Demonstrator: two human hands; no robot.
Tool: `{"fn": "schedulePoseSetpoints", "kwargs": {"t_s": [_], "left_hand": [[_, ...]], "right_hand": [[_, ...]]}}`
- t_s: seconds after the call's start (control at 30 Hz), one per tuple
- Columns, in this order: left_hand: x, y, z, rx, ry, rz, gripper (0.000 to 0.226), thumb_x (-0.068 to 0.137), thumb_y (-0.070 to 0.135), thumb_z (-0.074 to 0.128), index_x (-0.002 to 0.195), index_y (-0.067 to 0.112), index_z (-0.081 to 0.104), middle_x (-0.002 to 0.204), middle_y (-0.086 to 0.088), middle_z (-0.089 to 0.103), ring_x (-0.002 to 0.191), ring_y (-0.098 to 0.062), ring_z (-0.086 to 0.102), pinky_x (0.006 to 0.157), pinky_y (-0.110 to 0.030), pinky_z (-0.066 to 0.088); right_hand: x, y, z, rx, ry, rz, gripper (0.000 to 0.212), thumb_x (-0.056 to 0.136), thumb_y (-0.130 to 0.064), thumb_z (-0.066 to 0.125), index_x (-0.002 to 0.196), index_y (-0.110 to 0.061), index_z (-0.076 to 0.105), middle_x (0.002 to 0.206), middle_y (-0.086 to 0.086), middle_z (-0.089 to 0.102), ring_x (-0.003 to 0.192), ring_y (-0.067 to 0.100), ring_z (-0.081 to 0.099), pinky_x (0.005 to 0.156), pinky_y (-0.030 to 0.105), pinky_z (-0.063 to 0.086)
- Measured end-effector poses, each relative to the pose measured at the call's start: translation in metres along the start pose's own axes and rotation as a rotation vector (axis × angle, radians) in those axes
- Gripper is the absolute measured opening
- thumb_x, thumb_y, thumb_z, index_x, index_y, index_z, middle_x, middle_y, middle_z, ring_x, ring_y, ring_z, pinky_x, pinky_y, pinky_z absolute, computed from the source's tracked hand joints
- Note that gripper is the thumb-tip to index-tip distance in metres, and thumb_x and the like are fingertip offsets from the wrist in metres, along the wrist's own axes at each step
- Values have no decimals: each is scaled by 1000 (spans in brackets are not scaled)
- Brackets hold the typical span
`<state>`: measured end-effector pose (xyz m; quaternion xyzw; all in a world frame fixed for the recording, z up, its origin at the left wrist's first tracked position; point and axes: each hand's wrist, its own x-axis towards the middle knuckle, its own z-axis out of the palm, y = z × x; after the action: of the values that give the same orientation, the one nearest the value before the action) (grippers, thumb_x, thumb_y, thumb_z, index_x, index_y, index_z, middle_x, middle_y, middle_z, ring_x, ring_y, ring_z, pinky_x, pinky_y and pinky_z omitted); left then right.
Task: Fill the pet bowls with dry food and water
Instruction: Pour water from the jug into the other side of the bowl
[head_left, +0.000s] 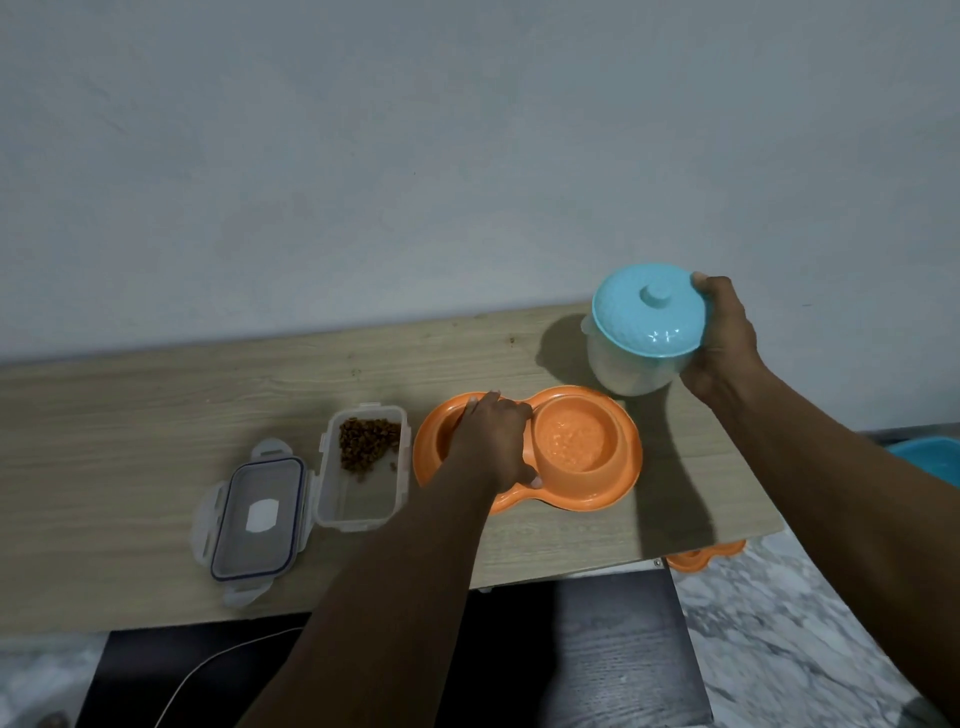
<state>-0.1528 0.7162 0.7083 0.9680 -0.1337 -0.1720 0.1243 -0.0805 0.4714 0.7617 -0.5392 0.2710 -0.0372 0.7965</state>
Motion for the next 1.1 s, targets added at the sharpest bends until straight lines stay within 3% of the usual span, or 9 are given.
{"fn": "schedulePoseSetpoints", "kwargs": {"t_s": [0.27, 0.4, 0.47, 0.57, 0.67, 0.77, 0.87, 1.1], "left_hand": [[2, 1, 2, -10, 9, -17, 95, 63, 48, 85, 143, 18, 45, 148, -6, 47, 147, -30, 22, 119, -50, 9], [3, 2, 2, 3, 13, -18, 94, 63, 50, 85, 142, 18, 45, 147, -6, 49, 147, -31, 24, 120, -52, 12], [3, 3, 4, 3, 37, -21, 94, 63, 51, 84, 142, 18, 46, 146, -6, 49, 146, -31, 25, 119, -52, 12], [2, 2, 9, -12, 68, -11, 95, 66, 54, 81, 145, 19, 43, 151, -5, 44, 148, -32, 20, 119, -52, 10], [-5, -6, 13, -38, 97, 7, 109, 64, 65, 76, 152, 21, 29, 160, -10, 25, 150, -35, 7, 119, -52, 7], [-20, -9, 13, -95, 221, -94, 117, 63, 79, 65, 154, 20, 22, 161, -15, 17, 149, -37, 3, 119, -53, 7], [-35, -12, 13, -160, 307, -282, 112, 69, 82, 55, 152, 15, 20, 159, -19, 16, 148, -40, 7, 118, -54, 12], [-58, -8, 16, -327, 271, -499, 79, 91, 54, 51, 149, 8, 21, 146, -22, 35, 134, -39, 35, 104, -50, 36]], "right_hand": [[26, 2, 33, -26, -21, 37, 61, 62, -48, 76, 115, -19, 69, 108, 7, 77, 101, 29, 73, 94, 50, 56], [29, 1, 35, -79, -64, 27, 63, 68, -56, 74, 121, -22, 66, 112, 4, 76, 103, 26, 72, 89, 43, 58], [28, 1, 31, -146, -87, 28, 68, 78, -68, 64, 130, -24, 62, 122, 1, 72, 110, 21, 69, 88, 37, 56], [19, 13, 16, -309, 59, -6, 80, 87, -77, 37, 136, -18, 60, 134, 2, 65, 121, 20, 60, 106, 41, 46], [-10, 42, -6, -585, 284, -197, 58, 99, -56, 36, 117, -10, 65, 119, 11, 69, 113, 29, 61, 98, 38, 45], [-39, 80, -30, -860, 234, -260, 28, 98, -33, 52, 108, -10, 63, 111, 13, 69, 109, 34, 61, 89, 37, 43], [-51, 106, -43, -1086, 125, -299, 25, 96, -28, 56, 109, -9, 67, 107, 14, 70, 105, 33, 62, 82, 35, 42], [-54, 108, -43, -1308, 72, -302, 23, 95, -15, 52, 109, -8, 69, 107, 18, 70, 101, 40, 64, 82, 44, 50]]}}
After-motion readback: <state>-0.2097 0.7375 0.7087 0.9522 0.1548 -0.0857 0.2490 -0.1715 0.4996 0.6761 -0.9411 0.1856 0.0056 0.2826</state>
